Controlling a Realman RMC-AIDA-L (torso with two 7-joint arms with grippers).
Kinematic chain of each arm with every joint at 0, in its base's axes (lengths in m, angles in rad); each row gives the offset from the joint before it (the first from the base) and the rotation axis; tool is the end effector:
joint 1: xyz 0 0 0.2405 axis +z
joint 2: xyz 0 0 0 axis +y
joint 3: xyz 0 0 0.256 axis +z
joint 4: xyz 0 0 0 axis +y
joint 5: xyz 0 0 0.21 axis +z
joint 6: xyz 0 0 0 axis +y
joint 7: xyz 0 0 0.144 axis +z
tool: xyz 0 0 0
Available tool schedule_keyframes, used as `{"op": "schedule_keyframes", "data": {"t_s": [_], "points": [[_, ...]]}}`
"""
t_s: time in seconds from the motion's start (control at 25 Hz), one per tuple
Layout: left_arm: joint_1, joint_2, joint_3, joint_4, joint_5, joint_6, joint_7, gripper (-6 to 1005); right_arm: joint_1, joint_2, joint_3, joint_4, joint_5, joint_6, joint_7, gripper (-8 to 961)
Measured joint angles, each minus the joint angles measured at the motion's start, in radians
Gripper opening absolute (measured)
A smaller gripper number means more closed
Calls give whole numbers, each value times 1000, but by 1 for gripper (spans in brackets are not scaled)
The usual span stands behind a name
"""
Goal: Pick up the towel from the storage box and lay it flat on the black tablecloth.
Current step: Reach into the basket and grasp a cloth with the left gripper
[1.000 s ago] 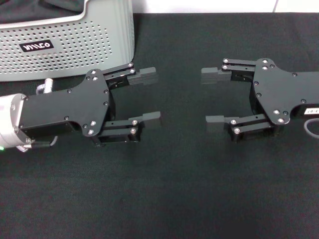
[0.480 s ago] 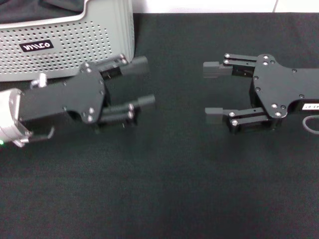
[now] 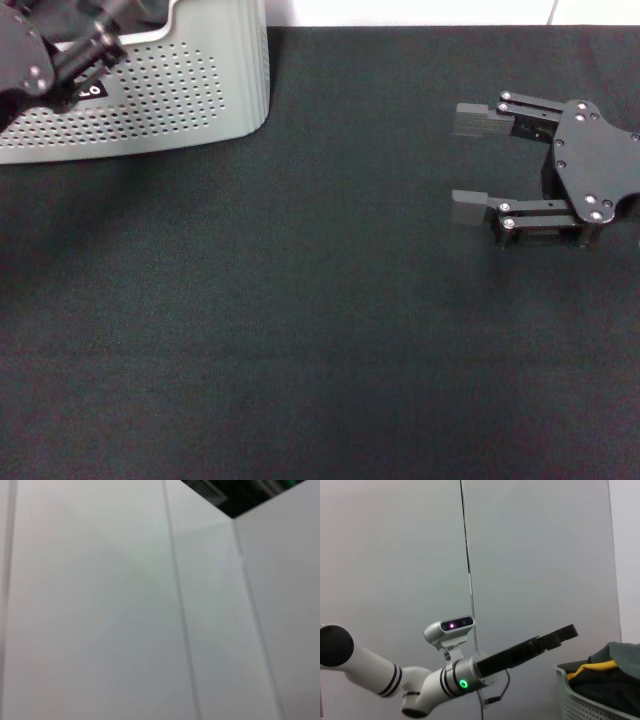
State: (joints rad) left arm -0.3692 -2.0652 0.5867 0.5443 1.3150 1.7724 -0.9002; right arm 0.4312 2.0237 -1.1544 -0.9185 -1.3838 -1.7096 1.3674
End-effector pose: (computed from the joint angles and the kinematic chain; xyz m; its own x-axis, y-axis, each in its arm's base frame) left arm -0.2687 0.2997 0.0789 0.5109 -0.3004 0.8054 0.4292 -0.7226 -0.5419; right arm 0.1745 0.3109 0.0328 0.7024 -0.0084 -0.7118 -0.0841 -0.9939 -0.0712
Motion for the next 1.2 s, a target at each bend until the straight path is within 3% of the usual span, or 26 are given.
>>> {"op": "schedule_keyframes", "data": {"t_s": [0.12,0.56,0.88,1.2], "points": [[-16,-32,-36,-24,-9,-31,104,734,4,0,0,9,2,1,-2,825],[-158,-36,-31,-276,-143,-188,447,719,8,0,-1,40,2,-7,-2,826],[-204,-37,-32,-308,-229,-302,653,708,3,1,-6,55,8,-9,1,826],[-233,-38,-34,-384,-297,-341,971,697,4,1,-7,65,13,-11,-1,825]]}}
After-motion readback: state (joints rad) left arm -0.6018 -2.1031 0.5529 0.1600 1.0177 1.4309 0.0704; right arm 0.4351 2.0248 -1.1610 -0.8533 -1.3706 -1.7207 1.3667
